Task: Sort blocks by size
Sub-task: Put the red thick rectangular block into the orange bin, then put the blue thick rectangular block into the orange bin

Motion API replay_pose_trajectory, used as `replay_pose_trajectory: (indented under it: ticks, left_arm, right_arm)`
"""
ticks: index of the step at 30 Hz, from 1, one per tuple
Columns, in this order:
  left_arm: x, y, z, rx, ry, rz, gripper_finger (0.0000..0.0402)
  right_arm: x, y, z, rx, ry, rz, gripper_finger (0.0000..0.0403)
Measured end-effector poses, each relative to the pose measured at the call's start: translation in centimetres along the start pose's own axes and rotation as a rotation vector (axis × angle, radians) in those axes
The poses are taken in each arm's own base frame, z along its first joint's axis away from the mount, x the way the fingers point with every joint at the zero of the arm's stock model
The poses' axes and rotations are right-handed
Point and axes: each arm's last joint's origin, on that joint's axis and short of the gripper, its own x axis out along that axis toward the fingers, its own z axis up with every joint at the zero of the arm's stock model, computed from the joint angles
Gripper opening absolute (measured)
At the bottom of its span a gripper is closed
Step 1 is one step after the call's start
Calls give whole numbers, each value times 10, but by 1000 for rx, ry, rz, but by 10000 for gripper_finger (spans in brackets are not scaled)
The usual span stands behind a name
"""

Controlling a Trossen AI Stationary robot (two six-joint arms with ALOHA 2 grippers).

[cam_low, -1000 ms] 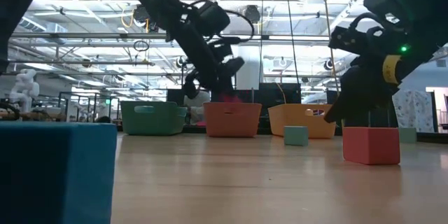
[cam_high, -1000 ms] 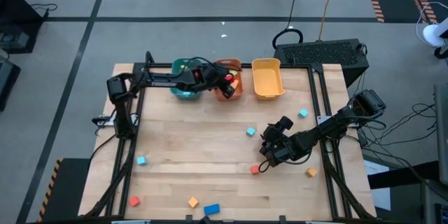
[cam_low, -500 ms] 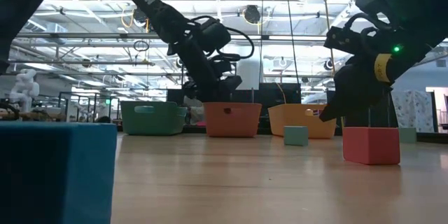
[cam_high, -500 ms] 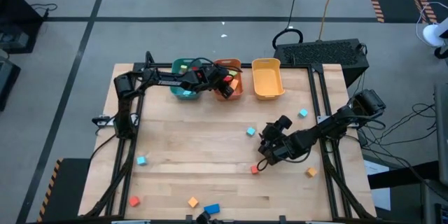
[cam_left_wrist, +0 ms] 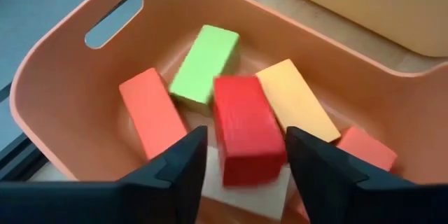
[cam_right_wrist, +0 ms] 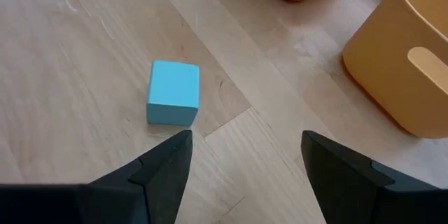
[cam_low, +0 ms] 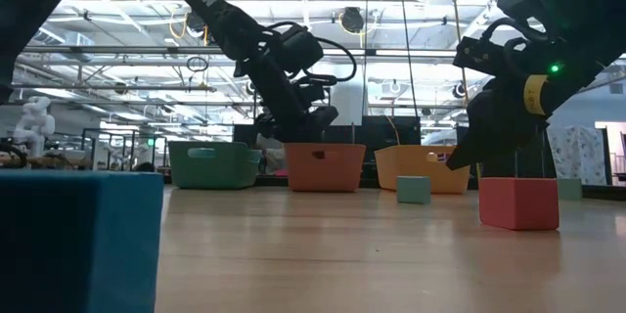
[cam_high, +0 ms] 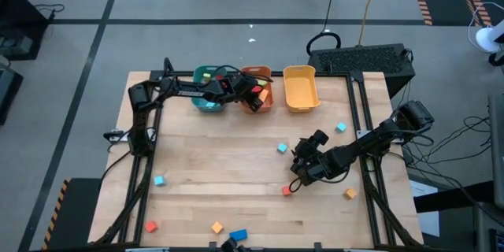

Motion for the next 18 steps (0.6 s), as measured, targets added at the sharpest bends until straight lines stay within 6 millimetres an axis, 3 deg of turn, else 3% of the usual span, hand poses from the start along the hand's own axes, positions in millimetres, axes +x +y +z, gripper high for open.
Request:
replay_pose_trajectory:
  ticks: [5,9,18]
  left_arm:
    - [-1,0,0,-1,0,0,236]
    - [-6,-3,3,2,-10,-12,244]
    - [-43,-29,16,55,-103,-87,244]
  right_arm:
    - [0,0,0,1,-1,0,256]
    - [0,0,0,1,-1,0,256]
    - [0,0,0,-7,1,-3,256]
